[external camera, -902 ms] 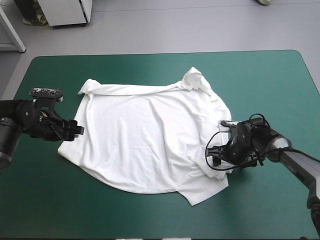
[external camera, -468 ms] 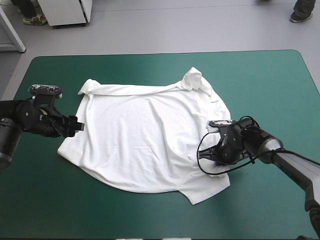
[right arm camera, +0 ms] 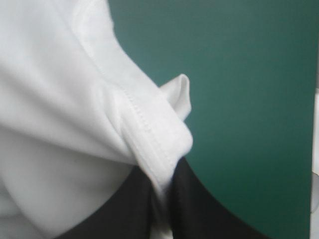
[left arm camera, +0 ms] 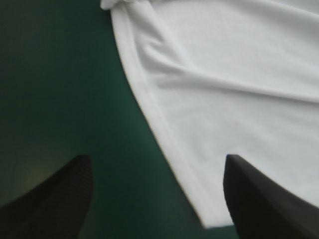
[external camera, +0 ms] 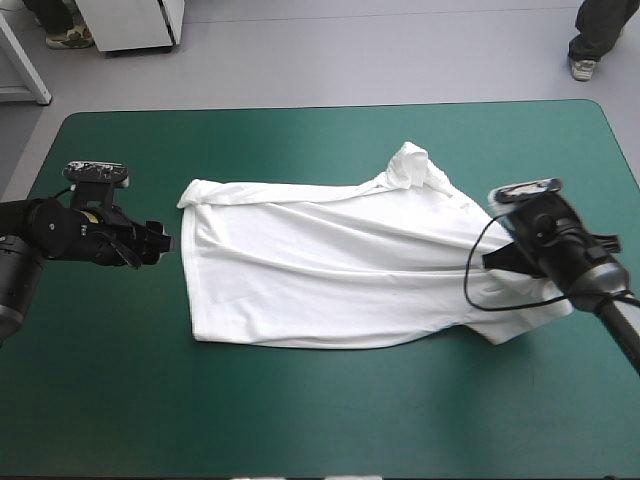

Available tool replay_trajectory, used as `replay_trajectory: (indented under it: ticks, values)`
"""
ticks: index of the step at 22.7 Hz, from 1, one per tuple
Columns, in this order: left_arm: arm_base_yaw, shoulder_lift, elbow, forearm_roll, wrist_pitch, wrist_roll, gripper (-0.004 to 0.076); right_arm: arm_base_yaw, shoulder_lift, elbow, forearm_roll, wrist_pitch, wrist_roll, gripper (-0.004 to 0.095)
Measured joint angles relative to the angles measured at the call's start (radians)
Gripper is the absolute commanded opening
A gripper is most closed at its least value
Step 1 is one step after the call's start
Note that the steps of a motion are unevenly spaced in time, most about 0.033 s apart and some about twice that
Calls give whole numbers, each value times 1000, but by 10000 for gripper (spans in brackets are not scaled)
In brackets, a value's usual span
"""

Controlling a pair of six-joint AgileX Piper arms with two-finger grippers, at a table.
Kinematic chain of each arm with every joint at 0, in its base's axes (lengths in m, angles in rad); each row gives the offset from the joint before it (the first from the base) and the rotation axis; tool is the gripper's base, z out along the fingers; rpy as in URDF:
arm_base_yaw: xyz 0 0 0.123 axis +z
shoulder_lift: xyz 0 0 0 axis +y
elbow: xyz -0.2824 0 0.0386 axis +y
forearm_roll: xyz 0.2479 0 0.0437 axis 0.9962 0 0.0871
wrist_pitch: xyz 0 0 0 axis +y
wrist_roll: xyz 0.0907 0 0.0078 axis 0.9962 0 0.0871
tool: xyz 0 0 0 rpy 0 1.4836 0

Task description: Fold the cloth

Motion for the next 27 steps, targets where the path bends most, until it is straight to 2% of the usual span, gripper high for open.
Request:
replay_trajectory:
  ticks: [1, 2, 6, 9, 10, 11, 12, 14, 15, 16, 22, 24, 27]
  values:
    - [0, 0, 0, -1, 0, 1, 527, -56, 0, -11, -6, 2, -3, -19]
    - [0, 0, 0, -4, 0, 5, 527, -178, 3, -40, -20, 3, -7, -19]
    - [0, 0, 1, -12, 1, 11, 527, -498, 59, -147, -36, -44, -12, -19]
    - [0, 0, 1, -39, 8, 19, 527, -622, 148, -215, -38, -82, -25, -8]
    - [0, 0, 1, -47, 11, 29, 527, -639, 183, -229, -42, -100, -31, 41]
    - [0, 0, 1, -56, 12, 36, 527, -648, 220, -241, -43, -118, -38, 138]
    - [0, 0, 1, -65, 13, 44, 527, -655, 265, -254, -44, -135, -43, 284]
    - [0, 0, 1, -78, 18, 50, 527, -670, 340, -283, -48, -154, -33, 707]
    - [0, 0, 1, -83, 22, 51, 527, -680, 371, -302, -51, -153, -18, 873]
    - [0, 0, 1, -83, 24, 51, 527, -688, 394, -319, -56, -152, -9, 943]
    - [0, 0, 1, -85, 24, 52, 527, -695, 390, -337, -68, -141, -4, 869]
    - [0, 0, 1, -86, 24, 52, 527, -695, 358, -337, -26, -136, -15, 847]
    - [0, 0, 1, -86, 24, 53, 527, -693, 274, -338, 106, -115, -78, 833]
